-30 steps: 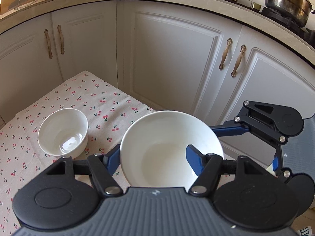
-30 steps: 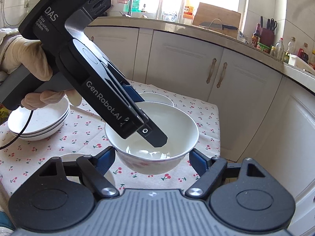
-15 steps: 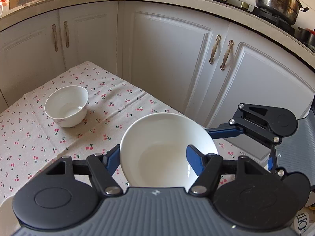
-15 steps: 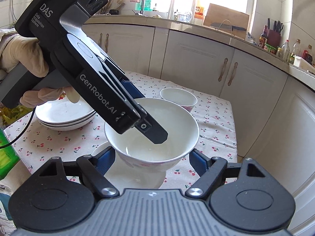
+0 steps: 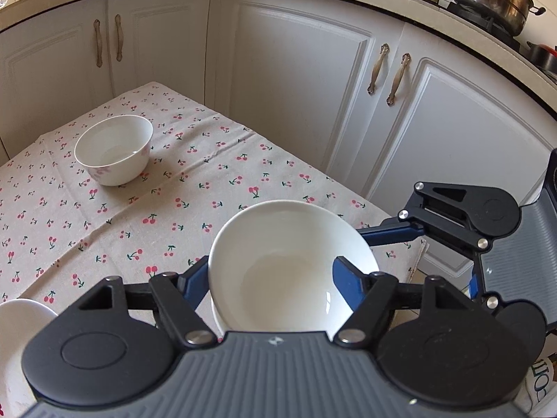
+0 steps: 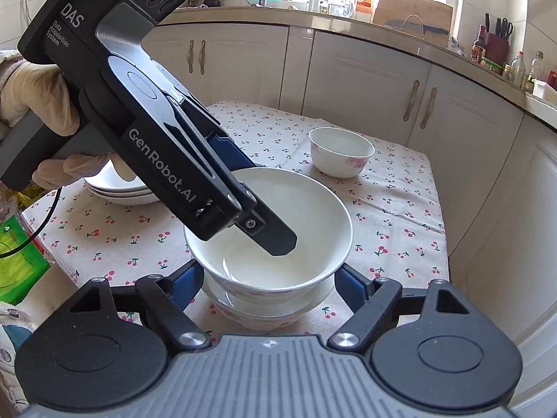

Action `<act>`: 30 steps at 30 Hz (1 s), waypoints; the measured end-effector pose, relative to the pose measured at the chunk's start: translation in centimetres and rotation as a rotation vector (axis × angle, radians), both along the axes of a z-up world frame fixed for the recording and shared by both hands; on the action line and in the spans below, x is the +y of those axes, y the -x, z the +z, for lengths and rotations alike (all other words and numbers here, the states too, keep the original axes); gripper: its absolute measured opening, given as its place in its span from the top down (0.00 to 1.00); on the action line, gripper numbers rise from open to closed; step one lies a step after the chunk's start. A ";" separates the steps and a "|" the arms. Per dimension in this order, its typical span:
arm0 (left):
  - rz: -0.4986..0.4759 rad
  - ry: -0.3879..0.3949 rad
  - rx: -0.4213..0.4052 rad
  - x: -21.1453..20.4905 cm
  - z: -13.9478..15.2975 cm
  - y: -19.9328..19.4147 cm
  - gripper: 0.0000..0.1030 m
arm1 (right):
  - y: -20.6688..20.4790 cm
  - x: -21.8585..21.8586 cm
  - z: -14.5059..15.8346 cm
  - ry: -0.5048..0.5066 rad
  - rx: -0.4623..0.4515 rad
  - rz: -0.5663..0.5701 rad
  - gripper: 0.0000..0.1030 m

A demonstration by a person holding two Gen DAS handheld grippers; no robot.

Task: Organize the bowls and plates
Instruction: 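Lower the held bowl into the placed bowl with the left tool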

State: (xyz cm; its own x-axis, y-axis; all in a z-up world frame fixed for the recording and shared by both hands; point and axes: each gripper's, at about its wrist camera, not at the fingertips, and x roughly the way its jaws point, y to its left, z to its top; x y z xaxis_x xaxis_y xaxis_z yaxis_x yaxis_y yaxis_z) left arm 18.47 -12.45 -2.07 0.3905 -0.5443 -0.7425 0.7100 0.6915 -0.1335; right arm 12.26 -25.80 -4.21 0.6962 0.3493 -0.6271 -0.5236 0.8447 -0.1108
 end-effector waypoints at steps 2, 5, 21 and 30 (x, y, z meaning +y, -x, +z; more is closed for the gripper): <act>0.001 -0.004 0.005 0.0 -0.3 -0.1 0.29 | 0.2 0.1 -0.2 0.000 0.008 0.000 0.17; -0.001 -0.009 0.010 -0.1 -0.6 -0.1 0.29 | 0.0 0.2 -0.4 0.004 0.015 0.001 0.17; -0.004 -0.016 0.022 -0.2 -1.4 -0.5 0.29 | -0.5 -0.1 -0.9 -0.019 0.039 -0.001 0.17; -0.011 -0.002 0.011 -0.1 -1.0 -0.5 0.23 | -0.3 -0.2 -0.7 -0.036 0.044 0.015 0.11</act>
